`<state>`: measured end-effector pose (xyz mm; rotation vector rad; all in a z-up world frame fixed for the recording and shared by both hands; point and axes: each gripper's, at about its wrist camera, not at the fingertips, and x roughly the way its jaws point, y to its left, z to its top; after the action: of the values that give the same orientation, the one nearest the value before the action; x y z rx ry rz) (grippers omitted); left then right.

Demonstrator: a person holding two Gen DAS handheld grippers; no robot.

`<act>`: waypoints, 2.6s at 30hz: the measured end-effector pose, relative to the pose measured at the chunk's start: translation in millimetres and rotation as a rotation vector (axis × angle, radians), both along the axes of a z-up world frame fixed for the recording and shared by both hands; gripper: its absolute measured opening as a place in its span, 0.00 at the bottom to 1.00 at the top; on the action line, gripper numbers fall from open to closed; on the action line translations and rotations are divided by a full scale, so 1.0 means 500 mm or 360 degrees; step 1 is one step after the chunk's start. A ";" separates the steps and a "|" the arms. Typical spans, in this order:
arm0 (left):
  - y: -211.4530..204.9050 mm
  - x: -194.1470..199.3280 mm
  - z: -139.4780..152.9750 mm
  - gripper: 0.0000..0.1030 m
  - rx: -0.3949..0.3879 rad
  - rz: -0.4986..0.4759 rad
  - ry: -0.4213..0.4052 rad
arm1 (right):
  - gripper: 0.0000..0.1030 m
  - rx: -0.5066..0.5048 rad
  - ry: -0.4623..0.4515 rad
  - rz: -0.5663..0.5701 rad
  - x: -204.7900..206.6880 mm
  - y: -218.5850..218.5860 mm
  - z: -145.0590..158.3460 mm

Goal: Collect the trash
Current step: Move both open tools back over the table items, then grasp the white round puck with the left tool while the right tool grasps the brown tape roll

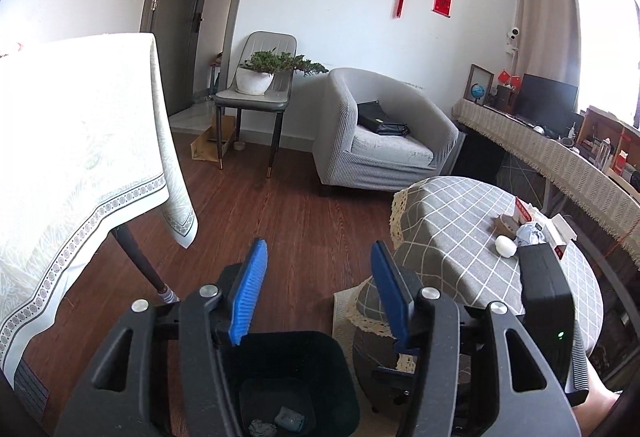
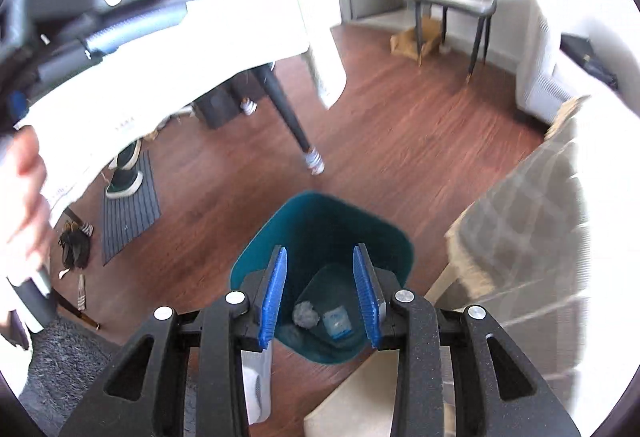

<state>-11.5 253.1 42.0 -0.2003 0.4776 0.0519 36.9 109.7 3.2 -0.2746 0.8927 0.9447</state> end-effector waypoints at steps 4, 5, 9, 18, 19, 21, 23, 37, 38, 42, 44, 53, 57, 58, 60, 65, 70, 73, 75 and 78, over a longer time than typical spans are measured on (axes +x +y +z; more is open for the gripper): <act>-0.036 0.008 0.017 0.61 0.0011 -0.0025 -0.0026 | 0.34 0.0058 -0.0069 -0.0058 0.006 -0.052 0.045; -0.043 0.012 0.019 0.61 0.0003 -0.0033 -0.0028 | 0.34 0.0066 -0.0085 -0.0072 0.008 -0.065 0.054; -0.078 0.036 0.019 0.63 -0.0005 -0.0060 -0.0018 | 0.34 0.0094 -0.0129 -0.0141 0.023 -0.124 0.078; -0.209 0.100 0.012 0.70 0.0073 -0.0256 0.0018 | 0.34 0.0091 -0.0201 -0.0333 0.066 -0.292 0.093; -0.228 0.108 0.010 0.71 0.0090 -0.0282 0.0027 | 0.34 0.0088 -0.0214 -0.0361 0.071 -0.311 0.094; -0.257 0.124 0.001 0.71 0.0108 -0.0329 0.0050 | 0.34 0.0090 -0.0231 -0.0401 0.078 -0.349 0.097; -0.288 0.141 -0.008 0.72 0.0126 -0.0376 0.0074 | 0.34 0.0085 -0.0256 -0.0445 0.083 -0.388 0.100; -0.446 0.228 -0.062 0.73 0.0193 -0.0580 0.0197 | 0.34 0.0150 -0.0219 -0.0579 0.123 -0.533 0.088; -0.453 0.235 -0.065 0.73 0.0187 -0.0586 0.0205 | 0.34 0.0150 -0.0217 -0.0583 0.124 -0.539 0.087; -0.473 0.261 -0.076 0.72 0.0176 -0.0596 0.0239 | 0.34 0.0171 -0.0202 -0.0592 0.129 -0.564 0.085; -0.480 0.274 -0.084 0.72 0.0190 -0.0596 0.0262 | 0.34 0.0180 -0.0192 -0.0598 0.135 -0.572 0.084; -0.516 0.328 -0.111 0.64 0.0236 -0.0644 0.0353 | 0.34 0.0162 -0.0135 -0.0576 0.152 -0.579 0.074; -0.531 0.348 -0.116 0.61 0.0251 -0.0670 0.0388 | 0.34 0.0190 -0.0071 -0.0557 0.170 -0.579 0.067; -0.533 0.353 -0.116 0.60 0.0251 -0.0670 0.0394 | 0.34 0.0194 -0.0063 -0.0554 0.172 -0.580 0.066; -0.535 0.361 -0.116 0.59 0.0243 -0.0674 0.0402 | 0.34 0.0209 -0.0049 -0.0549 0.172 -0.580 0.066; -0.535 0.375 -0.122 0.55 0.0234 -0.0681 0.0431 | 0.34 0.0260 0.0024 -0.0562 0.186 -0.584 0.063; -0.541 0.389 -0.132 0.47 0.0240 -0.0689 0.0467 | 0.34 0.0332 0.0115 -0.0582 0.205 -0.592 0.061; -0.543 0.395 -0.137 0.41 0.0234 -0.0698 0.0488 | 0.34 0.0382 0.0165 -0.0581 0.215 -0.597 0.062; -0.539 0.398 -0.136 0.41 0.0209 -0.0704 0.0493 | 0.34 0.0408 0.0201 -0.0575 0.217 -0.597 0.058; -0.533 0.401 -0.134 0.41 0.0174 -0.0706 0.0497 | 0.34 0.0415 0.0237 -0.0568 0.224 -0.594 0.051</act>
<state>189.0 -13.3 -24.9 0.0259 0.8193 -0.3284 149.0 -187.4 28.5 0.1770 0.9062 0.7430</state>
